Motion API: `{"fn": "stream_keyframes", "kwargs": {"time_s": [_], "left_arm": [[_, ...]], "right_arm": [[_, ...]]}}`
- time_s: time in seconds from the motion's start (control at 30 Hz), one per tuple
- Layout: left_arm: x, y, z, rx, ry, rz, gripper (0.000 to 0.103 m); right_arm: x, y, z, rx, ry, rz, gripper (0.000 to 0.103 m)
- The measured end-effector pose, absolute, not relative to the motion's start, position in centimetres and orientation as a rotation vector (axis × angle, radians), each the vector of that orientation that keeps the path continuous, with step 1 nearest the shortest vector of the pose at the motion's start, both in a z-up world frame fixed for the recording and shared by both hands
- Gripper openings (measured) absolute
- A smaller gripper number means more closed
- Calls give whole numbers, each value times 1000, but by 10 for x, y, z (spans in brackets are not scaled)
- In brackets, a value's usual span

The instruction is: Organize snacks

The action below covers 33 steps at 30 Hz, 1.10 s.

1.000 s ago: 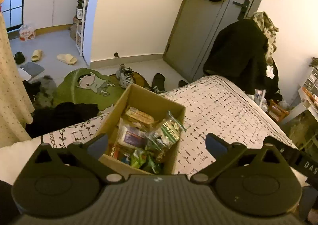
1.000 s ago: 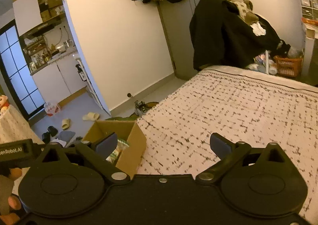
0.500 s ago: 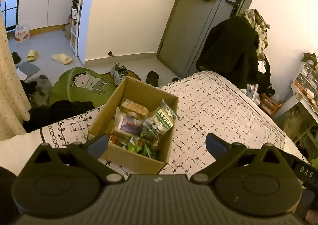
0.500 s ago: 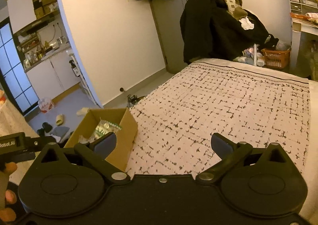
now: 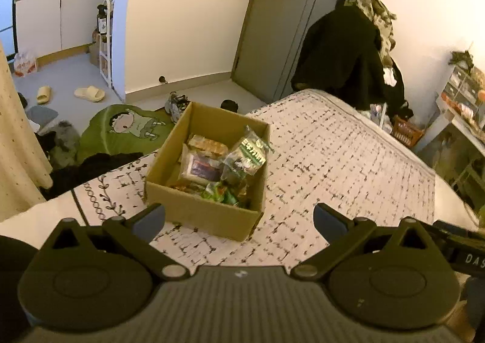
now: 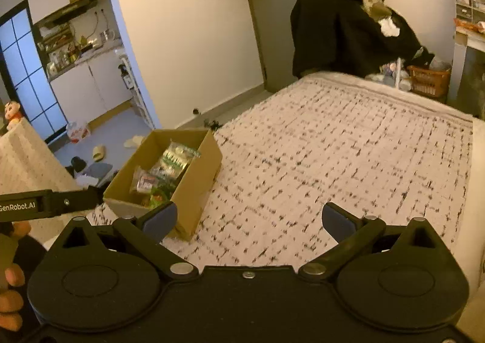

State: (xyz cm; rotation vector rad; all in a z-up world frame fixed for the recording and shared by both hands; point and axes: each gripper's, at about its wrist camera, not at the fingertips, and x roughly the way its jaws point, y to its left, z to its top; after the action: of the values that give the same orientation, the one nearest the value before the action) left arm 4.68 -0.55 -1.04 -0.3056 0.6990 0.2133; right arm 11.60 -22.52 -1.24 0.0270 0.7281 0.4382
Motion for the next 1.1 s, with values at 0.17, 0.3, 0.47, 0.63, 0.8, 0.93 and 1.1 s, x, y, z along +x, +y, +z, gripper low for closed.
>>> {"fn": "stream_keyframes", "kwargs": {"time_s": [0.17, 0.3, 0.47, 0.63, 0.8, 0.93, 1.1], "left_arm": [[41, -2, -9, -288, 703, 211, 103], [39, 1, -8, -287, 701, 208, 103], [36, 4, -3, -286, 700, 209, 103], [37, 3, -2, -279, 704, 201, 103], [38, 3, -4, -287, 716, 195, 103], [39, 3, -4, -289, 716, 206, 103], [39, 2, -2, -287, 713, 207, 103]], "right_arm": [[112, -223, -12, 30, 742, 458, 103], [110, -223, -12, 32, 739, 462, 103], [110, -223, -11, 41, 738, 462, 103], [109, -222, -10, 42, 731, 469, 103], [109, -222, -10, 43, 732, 470, 103], [109, -221, -9, 46, 729, 473, 103], [109, -221, -9, 46, 727, 474, 103]]}}
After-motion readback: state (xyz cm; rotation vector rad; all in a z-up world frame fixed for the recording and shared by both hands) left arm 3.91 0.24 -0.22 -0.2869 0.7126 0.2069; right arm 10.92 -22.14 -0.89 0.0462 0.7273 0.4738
